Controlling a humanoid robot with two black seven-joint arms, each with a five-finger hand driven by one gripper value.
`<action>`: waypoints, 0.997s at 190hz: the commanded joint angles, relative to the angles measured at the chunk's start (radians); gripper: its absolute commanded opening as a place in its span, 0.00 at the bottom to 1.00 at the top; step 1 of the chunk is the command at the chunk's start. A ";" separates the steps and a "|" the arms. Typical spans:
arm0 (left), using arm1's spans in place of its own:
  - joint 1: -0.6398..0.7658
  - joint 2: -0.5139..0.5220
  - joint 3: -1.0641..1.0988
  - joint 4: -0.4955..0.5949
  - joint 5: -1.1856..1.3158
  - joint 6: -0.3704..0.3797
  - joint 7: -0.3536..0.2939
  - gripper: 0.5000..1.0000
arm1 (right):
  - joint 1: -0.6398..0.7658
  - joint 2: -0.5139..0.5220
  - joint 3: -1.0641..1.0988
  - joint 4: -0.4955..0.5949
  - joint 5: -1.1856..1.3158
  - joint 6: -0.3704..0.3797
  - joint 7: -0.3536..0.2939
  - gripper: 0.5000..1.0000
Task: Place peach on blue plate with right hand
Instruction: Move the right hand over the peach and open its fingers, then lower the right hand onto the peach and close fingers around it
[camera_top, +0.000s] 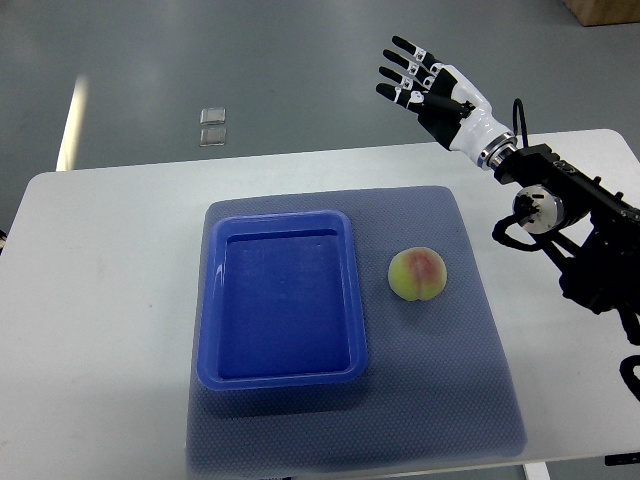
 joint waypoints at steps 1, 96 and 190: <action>0.000 0.000 0.000 0.000 0.001 0.001 0.000 1.00 | 0.104 -0.107 -0.198 0.009 -0.061 0.064 -0.017 0.86; -0.002 0.000 0.001 -0.003 0.009 -0.001 0.000 1.00 | 0.658 -0.375 -0.983 0.264 -0.326 0.245 -0.164 0.86; -0.002 0.000 0.000 -0.004 0.011 -0.001 0.000 1.00 | 0.741 -0.362 -1.067 0.339 -0.326 0.279 -0.238 0.86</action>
